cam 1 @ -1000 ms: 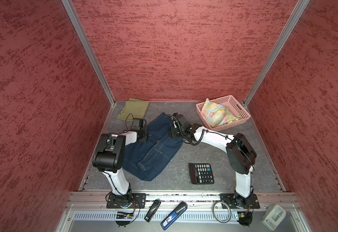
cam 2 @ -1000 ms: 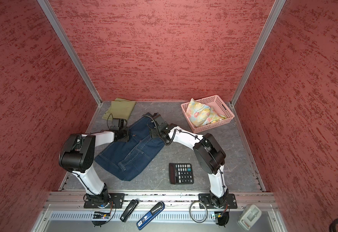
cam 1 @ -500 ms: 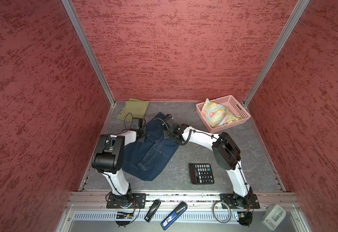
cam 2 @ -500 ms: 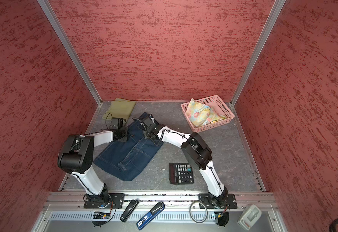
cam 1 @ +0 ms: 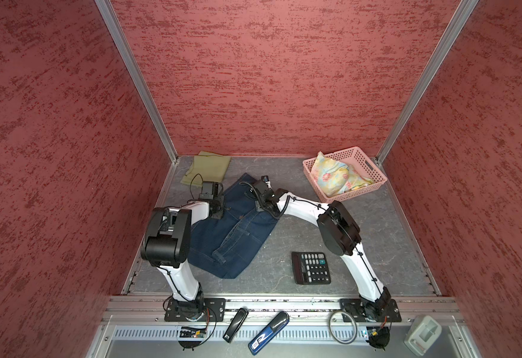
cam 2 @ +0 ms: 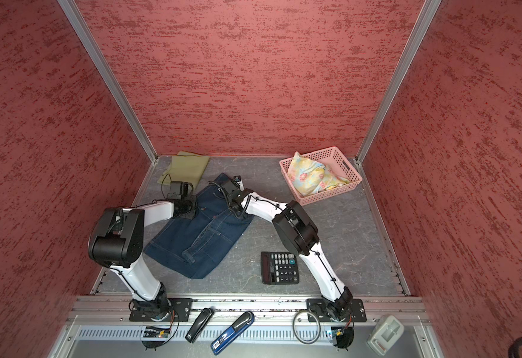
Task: Fold and stack skirts
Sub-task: Smooth out the skirt at the center of the table.
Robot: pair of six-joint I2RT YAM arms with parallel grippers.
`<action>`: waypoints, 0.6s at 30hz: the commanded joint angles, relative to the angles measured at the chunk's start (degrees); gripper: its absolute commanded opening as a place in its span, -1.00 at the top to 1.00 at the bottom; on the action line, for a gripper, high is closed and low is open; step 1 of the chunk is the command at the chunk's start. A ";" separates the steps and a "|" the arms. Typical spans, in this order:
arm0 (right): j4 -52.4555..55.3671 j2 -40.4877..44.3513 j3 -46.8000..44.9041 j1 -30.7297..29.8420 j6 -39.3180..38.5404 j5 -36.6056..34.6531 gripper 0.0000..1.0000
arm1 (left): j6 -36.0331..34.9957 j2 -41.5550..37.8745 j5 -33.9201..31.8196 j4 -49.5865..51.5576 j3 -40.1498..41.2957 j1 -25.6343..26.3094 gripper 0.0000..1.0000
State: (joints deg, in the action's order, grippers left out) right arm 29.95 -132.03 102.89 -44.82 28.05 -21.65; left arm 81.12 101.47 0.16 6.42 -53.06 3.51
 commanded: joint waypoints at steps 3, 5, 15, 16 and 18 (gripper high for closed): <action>-2.62 12.53 -12.69 2.57 -4.27 2.20 -0.30 | -0.80 1.26 -0.45 -0.75 -0.40 -1.44 1.00; -4.38 17.26 -18.16 3.78 -5.57 3.47 -0.29 | -0.63 1.43 -0.18 -1.06 -0.13 -1.82 1.00; -7.44 35.53 -34.76 6.33 -8.37 4.44 -0.35 | -0.67 0.98 -0.16 -1.47 0.71 -2.63 1.00; -7.98 35.61 -33.85 6.20 -8.09 6.76 -0.37 | -0.45 1.02 -0.20 -1.54 0.78 -2.58 1.00; -8.93 34.30 -31.19 5.58 -6.98 10.27 -0.37 | 0.28 1.17 -0.17 -1.73 0.85 -2.52 1.00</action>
State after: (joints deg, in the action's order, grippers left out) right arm 24.43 -97.43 69.06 -38.37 20.53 -16.53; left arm 81.17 101.73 1.13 5.93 -53.04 1.21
